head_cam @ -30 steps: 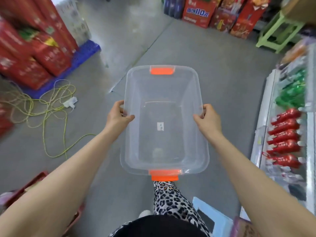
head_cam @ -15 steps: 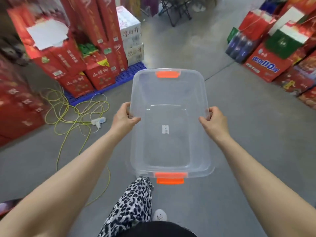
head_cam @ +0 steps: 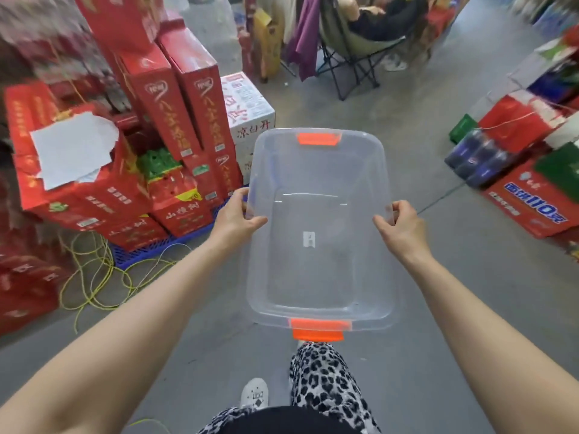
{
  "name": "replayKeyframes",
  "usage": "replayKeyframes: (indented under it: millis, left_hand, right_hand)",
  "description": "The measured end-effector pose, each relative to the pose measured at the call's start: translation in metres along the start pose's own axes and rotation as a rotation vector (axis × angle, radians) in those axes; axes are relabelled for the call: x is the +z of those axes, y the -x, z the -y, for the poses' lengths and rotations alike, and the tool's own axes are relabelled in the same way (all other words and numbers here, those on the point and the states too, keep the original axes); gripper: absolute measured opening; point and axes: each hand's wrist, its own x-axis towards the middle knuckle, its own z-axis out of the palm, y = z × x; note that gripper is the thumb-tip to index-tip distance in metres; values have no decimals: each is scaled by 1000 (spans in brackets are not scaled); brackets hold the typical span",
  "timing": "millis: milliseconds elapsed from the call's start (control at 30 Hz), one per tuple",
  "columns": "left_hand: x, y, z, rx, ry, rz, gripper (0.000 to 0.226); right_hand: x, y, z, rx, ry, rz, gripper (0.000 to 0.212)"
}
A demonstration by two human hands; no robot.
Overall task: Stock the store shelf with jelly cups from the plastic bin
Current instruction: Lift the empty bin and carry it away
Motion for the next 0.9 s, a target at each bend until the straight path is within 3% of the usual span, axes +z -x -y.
replayKeyframes:
  millis: [333,600,900]
  left_hand:
    - [21,-275,-64,-56,57,-181,62]
    - [-4,-448,-70,-199,-11,-301,64]
    - [-30,-656,-51,-365,-97,-338,60]
  right_hand:
    - [44,-346,91,-204,-1,136,31]
    - [124,-545,190,-335,116,301,31]
    - [242,-739,285,-294,243,492,30]
